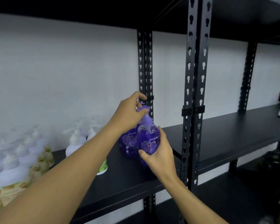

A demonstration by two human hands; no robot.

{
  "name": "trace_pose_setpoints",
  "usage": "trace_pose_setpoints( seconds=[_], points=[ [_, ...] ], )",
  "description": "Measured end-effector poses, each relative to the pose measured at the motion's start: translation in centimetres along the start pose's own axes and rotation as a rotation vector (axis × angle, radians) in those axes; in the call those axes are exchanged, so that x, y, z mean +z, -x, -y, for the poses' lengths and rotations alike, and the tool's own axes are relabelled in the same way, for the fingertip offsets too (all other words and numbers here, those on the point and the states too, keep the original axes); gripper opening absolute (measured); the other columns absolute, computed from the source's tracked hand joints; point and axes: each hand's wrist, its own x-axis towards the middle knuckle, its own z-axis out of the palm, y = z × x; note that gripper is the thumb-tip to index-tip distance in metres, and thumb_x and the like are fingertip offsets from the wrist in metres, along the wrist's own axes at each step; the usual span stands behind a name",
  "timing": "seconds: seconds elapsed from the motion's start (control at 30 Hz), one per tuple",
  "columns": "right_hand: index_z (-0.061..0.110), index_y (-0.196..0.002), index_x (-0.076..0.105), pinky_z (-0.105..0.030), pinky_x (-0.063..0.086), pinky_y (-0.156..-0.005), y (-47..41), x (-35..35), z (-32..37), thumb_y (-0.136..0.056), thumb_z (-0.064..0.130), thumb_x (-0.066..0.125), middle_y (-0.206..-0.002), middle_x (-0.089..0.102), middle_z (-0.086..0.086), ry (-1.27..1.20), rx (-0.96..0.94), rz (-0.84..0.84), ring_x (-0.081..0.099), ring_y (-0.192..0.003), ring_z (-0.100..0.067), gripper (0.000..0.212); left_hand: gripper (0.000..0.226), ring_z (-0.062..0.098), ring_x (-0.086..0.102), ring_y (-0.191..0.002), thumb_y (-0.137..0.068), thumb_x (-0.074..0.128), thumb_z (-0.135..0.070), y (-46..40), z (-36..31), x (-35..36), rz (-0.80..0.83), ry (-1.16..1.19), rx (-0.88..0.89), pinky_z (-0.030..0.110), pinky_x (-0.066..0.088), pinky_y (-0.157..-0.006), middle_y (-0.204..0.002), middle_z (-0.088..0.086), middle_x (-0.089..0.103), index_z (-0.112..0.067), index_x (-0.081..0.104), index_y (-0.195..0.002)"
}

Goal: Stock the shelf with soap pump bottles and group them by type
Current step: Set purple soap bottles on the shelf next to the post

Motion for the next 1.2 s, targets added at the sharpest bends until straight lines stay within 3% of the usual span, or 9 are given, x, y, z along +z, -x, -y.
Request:
trace_pose_setpoints(
  seconds=[0.1, 0.17, 0.27, 0.47, 0.57, 0.7, 0.87, 1.07, 1.2],
  points=[
    [0.043, -0.144, 0.032, -0.022, 0.051, -0.089, -0.6, -0.6, -0.7, -0.067, 0.029, 0.084, -0.128, 0.055, 0.021, -0.019, -0.003, -0.036, 0.057, -0.111, 0.0, 0.094, 0.026, 0.005, 0.058, -0.079, -0.096, 0.057, -0.031, 2.2, 1.4, 1.0, -0.065, -0.001, -0.021, 0.018, 0.044, -0.069, -0.099, -0.007, 0.058, -0.029, 0.053, -0.122],
    [0.039, -0.146, 0.031, -0.013, 0.046, -0.086, -1.0, -0.8, -1.3, -0.067, 0.03, 0.086, -0.129, 0.055, 0.019, -0.017, 0.0, -0.042, 0.057, -0.111, 0.001, 0.096, 0.02, 0.009, 0.059, -0.082, -0.097, 0.052, -0.032, 4.7, 3.3, 2.3, -0.022, -0.04, -0.077, 0.024, 0.047, -0.073, -0.098, -0.007, 0.06, -0.028, 0.057, -0.116],
    [0.036, -0.145, 0.031, -0.018, 0.049, -0.091, -1.5, -0.7, -2.2, -0.065, 0.033, 0.09, -0.129, 0.057, 0.016, -0.021, 0.004, -0.033, 0.058, -0.114, -0.001, 0.099, 0.019, 0.014, 0.06, -0.093, -0.095, 0.051, -0.039, 8.8, 6.4, 4.7, 0.135, -0.192, -0.147, 0.035, 0.049, -0.085, -0.101, -0.007, 0.062, -0.027, 0.061, -0.107],
    [0.037, -0.137, 0.033, -0.016, 0.051, -0.09, -2.3, -0.6, -3.2, -0.064, 0.031, 0.093, -0.125, 0.058, 0.016, -0.033, 0.035, -0.013, 0.06, -0.111, 0.0, 0.095, 0.035, 0.015, 0.051, -0.117, -0.097, 0.047, -0.044, 13.4, 8.7, 7.6, 0.255, -0.391, -0.182, 0.033, 0.043, -0.096, -0.125, -0.007, 0.052, -0.027, 0.053, -0.128],
    [0.038, -0.136, 0.033, -0.013, 0.05, -0.088, -2.5, -0.3, -3.6, -0.064, 0.03, 0.093, -0.125, 0.059, 0.015, -0.033, 0.039, -0.006, 0.06, -0.111, 0.0, 0.094, 0.04, 0.016, 0.047, -0.119, -0.097, 0.045, -0.045, 14.0, 9.2, 8.1, 0.233, -0.437, -0.227, 0.031, 0.04, -0.099, -0.13, -0.005, 0.051, -0.028, 0.051, -0.133],
    [0.038, -0.136, 0.033, -0.019, 0.054, -0.09, -2.6, 0.1, -3.9, -0.065, 0.029, 0.093, -0.123, 0.059, 0.015, -0.043, 0.033, -0.005, 0.061, -0.111, 0.0, 0.093, 0.043, 0.015, 0.042, -0.123, -0.096, 0.044, -0.048, 14.2, 9.5, 8.1, 0.23, -0.434, -0.274, 0.032, 0.038, -0.101, -0.134, -0.005, 0.049, -0.03, 0.049, -0.135],
    [0.038, -0.139, 0.031, -0.006, 0.047, -0.084, -2.5, 0.1, -3.9, -0.066, 0.031, 0.092, -0.126, 0.058, 0.015, -0.039, 0.033, 0.004, 0.058, -0.113, 0.001, 0.095, 0.043, 0.016, 0.041, -0.124, -0.096, 0.044, -0.048, 14.1, 9.5, 8.1, 0.239, -0.414, -0.298, 0.032, 0.038, -0.103, -0.136, -0.004, 0.047, -0.03, 0.049, -0.135],
    [0.039, -0.141, 0.03, -0.022, 0.053, -0.094, -2.3, 0.2, -4.2, -0.068, 0.032, 0.091, -0.13, 0.058, 0.014, -0.037, 0.024, -0.001, 0.059, -0.116, -0.001, 0.095, 0.044, 0.017, 0.04, -0.125, -0.096, 0.045, -0.048, 14.0, 9.5, 7.9, 0.254, -0.407, -0.311, 0.033, 0.037, -0.104, -0.138, -0.003, 0.046, -0.03, 0.048, -0.136],
    [0.037, -0.143, 0.031, -0.019, 0.052, -0.094, -2.3, 0.2, -4.2, -0.068, 0.033, 0.09, -0.131, 0.057, 0.014, -0.032, 0.018, -0.004, 0.058, -0.117, -0.001, 0.095, 0.044, 0.017, 0.039, -0.125, -0.096, 0.044, -0.048, 14.0, 9.5, 7.9, 0.258, -0.405, -0.314, 0.033, 0.036, -0.104, -0.138, -0.003, 0.046, -0.03, 0.048, -0.137]
  ],
)
